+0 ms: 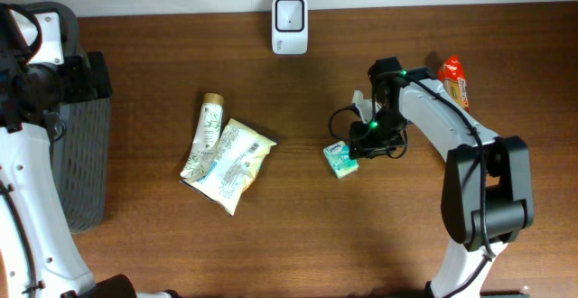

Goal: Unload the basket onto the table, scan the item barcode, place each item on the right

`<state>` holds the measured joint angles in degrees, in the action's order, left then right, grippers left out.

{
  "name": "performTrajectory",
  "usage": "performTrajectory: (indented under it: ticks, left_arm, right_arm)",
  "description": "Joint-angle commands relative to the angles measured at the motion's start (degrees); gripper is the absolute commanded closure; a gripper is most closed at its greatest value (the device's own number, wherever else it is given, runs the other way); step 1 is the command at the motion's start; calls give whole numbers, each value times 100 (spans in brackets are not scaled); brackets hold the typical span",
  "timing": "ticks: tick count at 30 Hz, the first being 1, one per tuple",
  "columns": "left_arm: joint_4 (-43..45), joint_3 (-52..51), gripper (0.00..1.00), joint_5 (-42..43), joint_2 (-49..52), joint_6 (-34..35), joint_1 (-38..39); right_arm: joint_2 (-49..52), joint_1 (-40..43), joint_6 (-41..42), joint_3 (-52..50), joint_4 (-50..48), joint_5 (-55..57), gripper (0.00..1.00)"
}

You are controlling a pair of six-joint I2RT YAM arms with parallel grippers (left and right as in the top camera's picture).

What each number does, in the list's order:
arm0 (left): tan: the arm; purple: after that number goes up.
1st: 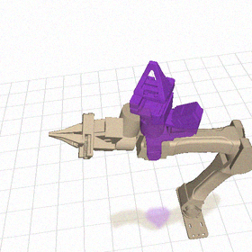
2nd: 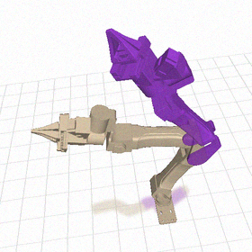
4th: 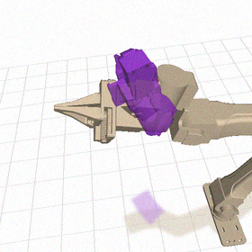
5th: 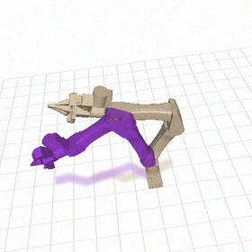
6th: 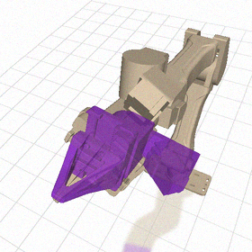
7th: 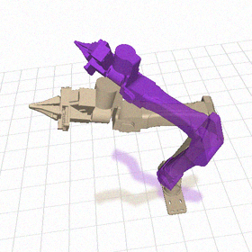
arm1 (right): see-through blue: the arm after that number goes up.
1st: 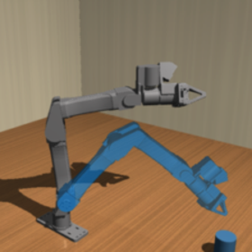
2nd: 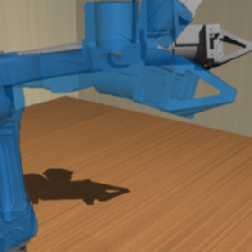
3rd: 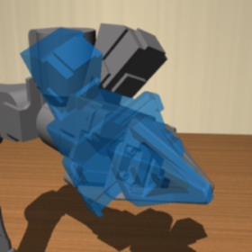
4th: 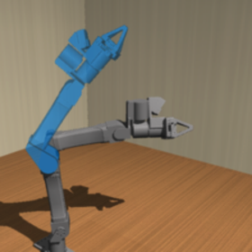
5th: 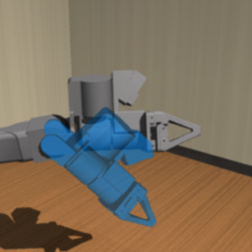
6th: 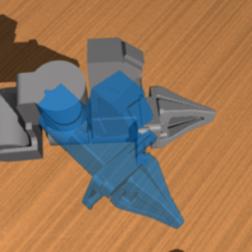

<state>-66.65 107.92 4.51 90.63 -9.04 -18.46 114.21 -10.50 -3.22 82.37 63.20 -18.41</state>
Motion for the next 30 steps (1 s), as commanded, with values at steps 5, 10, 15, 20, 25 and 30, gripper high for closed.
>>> performTrajectory:
  ticks: [5, 10, 15, 20, 25, 30]
  left_arm:
    - [-4, 72, 1, 57, -44, -74, -20]
    - [-4, 72, 1, 59, -44, -74, -20]
    - [-4, 72, 1, 59, -44, -74, -20]
    - [-4, 72, 1, 59, -44, -74, -20]
    - [-4, 72, 1, 59, -44, -74, -20]
    - [-4, 72, 1, 59, -44, -74, -20]
  right_arm:
    - [50, -109, -256, -1082, -997, -9, 73]
    - [50, -109, -26, -1196, -1099, -538, 59]
    - [50, -111, 675, -1497, -1523, -542, 96]
    - [-9, 149, -682, -1279, -1110, -4138, 96]
    - [-13, 992, -2000, -1108, -11, -6277, 96]
    - [-11, 1207, -1893, -1108, -44, -5547, 96]
